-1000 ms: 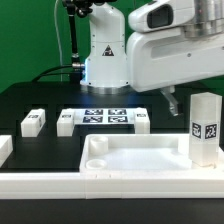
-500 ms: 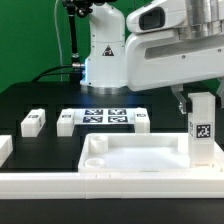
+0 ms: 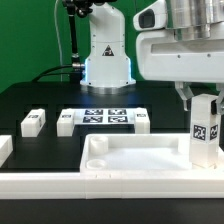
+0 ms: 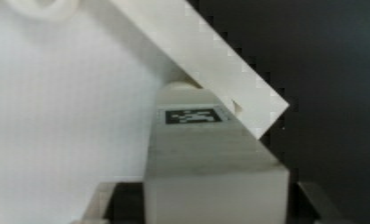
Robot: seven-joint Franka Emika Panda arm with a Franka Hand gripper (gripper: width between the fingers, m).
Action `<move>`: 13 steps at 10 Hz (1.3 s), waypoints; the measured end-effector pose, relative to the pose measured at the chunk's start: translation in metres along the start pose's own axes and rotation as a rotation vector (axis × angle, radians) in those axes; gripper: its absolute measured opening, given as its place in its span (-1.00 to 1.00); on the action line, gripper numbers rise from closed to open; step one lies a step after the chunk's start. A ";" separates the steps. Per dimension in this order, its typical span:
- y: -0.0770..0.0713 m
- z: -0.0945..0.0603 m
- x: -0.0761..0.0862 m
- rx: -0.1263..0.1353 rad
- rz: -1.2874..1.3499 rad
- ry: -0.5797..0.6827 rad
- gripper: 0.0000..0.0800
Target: Assemble desk
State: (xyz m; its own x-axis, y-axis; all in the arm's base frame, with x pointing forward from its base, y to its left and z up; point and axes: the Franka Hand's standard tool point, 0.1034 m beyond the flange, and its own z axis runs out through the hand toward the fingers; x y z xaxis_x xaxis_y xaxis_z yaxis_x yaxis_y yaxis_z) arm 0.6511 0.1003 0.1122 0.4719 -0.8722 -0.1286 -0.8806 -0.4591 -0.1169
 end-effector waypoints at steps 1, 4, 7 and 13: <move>-0.001 0.001 -0.001 0.011 0.134 -0.006 -0.26; -0.003 0.002 -0.008 0.015 0.312 -0.016 -0.26; -0.001 0.006 -0.012 -0.028 -0.042 0.000 0.38; -0.003 -0.002 -0.012 -0.049 -0.764 -0.004 0.62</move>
Offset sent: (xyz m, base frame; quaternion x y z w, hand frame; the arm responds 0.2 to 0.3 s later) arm 0.0000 0.0000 0.0000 0.0000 0.0000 0.1296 0.9916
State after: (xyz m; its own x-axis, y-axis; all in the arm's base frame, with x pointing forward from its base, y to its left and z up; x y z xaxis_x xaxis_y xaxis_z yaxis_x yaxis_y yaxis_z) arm 0.6481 0.1117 0.1161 0.9506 -0.3086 -0.0335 -0.3103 -0.9416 -0.1309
